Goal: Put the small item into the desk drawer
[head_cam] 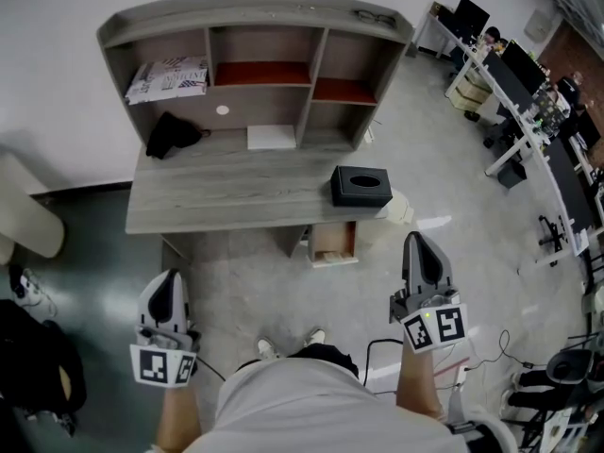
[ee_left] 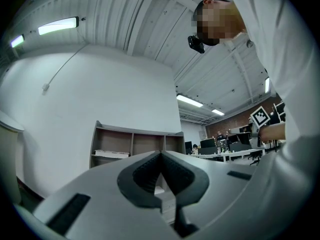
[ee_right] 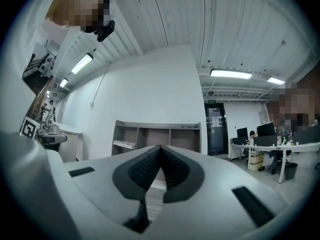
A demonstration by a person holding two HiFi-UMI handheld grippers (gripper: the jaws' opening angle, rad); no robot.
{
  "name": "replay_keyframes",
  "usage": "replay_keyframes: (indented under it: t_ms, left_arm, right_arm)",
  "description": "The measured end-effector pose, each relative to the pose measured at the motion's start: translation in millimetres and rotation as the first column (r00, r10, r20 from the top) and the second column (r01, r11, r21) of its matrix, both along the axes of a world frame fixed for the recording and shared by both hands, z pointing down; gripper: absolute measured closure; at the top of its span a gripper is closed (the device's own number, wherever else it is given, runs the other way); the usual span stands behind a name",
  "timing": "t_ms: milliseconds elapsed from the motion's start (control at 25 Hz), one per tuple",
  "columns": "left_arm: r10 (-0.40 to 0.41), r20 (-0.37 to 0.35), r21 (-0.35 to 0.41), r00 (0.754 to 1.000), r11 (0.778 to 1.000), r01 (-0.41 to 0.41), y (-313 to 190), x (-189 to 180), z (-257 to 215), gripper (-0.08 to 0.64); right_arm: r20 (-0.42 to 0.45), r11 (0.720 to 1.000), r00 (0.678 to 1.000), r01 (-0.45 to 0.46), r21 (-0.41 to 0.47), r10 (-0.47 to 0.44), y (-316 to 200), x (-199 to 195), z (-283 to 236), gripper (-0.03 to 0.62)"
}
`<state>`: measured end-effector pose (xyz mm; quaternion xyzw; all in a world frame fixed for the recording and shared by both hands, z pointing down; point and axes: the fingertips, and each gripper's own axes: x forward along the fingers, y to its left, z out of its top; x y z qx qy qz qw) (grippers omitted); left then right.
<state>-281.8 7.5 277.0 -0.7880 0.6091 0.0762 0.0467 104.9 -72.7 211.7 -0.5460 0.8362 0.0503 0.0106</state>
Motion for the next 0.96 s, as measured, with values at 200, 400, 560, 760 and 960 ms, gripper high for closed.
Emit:
replay_keyframes:
  t_ms: [200, 400, 560, 760, 960]
  left_arm:
    - [0.014, -0.007, -0.003, 1.0, 1.0, -0.014, -2.8, 8.2, 3.5, 0.543]
    - [0.035, -0.024, -0.01, 0.999, 0.999, -0.036, -8.1, 23.2, 10.1, 0.543]
    - [0.048, -0.027, -0.012, 0.998, 0.999, -0.049, -12.7, 32.1, 13.3, 0.543]
    - [0.038, -0.034, -0.025, 0.999, 0.999, -0.039, -12.6, 35.6, 21.0, 0.543]
    - [0.033, -0.039, -0.034, 0.999, 0.999, -0.035, -14.9, 40.3, 25.8, 0.543]
  right_arm:
    - [-0.009, 1.0, 1.0, -0.013, 0.001, 0.013, 3.7, 8.4, 1.4, 0.571]
    - [-0.025, 1.0, 0.999, -0.028, -0.007, 0.028, 5.3, 18.7, 7.0, 0.571]
    - [-0.047, 0.999, 0.998, -0.039, -0.014, 0.038, 6.0, 24.5, 11.6, 0.571]
    - [-0.055, 0.999, 0.998, -0.04, -0.028, 0.039, 5.4, 28.3, 20.1, 0.571]
    - [-0.057, 0.999, 0.998, -0.032, -0.04, 0.03, 2.5, 30.2, 28.4, 0.571]
